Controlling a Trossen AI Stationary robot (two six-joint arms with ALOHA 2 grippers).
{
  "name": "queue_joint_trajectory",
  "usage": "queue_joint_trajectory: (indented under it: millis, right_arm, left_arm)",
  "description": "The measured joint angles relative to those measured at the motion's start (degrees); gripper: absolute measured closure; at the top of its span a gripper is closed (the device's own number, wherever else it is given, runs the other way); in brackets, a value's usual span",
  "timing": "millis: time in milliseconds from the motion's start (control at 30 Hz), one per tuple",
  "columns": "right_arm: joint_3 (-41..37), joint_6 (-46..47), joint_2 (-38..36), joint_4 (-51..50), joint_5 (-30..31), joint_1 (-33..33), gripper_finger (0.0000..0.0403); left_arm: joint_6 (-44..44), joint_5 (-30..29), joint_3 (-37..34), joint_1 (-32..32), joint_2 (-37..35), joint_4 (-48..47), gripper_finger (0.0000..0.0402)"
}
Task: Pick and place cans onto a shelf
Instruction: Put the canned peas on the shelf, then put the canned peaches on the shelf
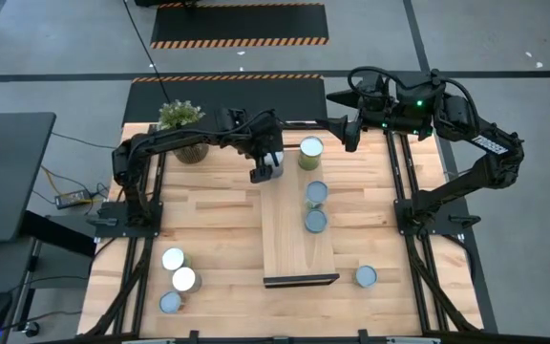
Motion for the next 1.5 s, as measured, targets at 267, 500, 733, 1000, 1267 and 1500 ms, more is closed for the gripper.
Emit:
queue_joint_trajectory:
  millis: [267, 500, 733, 1000, 1267, 1500]
  right_arm:
    - [0.0, 0.0, 0.0, 0.0, 0.0, 0.0, 0.0019]
    - [0.0, 0.0, 0.0, 0.0, 0.0, 0.0, 0.0019]
    - [0.0, 0.0, 0.0, 0.0, 0.0, 0.0, 0.0019]
    - [0.0, 0.0, 0.0, 0.0, 0.0, 0.0, 0.0019]
    - [0.0, 0.0, 0.0, 0.0, 0.0, 0.0, 0.0019]
    - [0.0, 0.0, 0.0, 0.1, 0.0, 0.0, 0.0019]
  left_arm:
    - [2.0, -3.3, 0.0, -0.1, -0.7, -1.3, 0.0005]
    - [1.7, -9.3, 0.0, -0.7, -0.7, -1.6, 0.0005]
    - [1.2, -13.3, 0.0, -0.7, -0.7, -1.7, 0.0005]
    - [-0.8, -16.6, 0.0, -0.7, -0.8, -3.8, 0.0005]
    - [-11.1, -15.9, 0.0, -2.6, -2.4, -8.5, 0.0005]
    - [-29.5, -18.6, 0.1, -5.5, -4.4, -14.5, 0.0005]
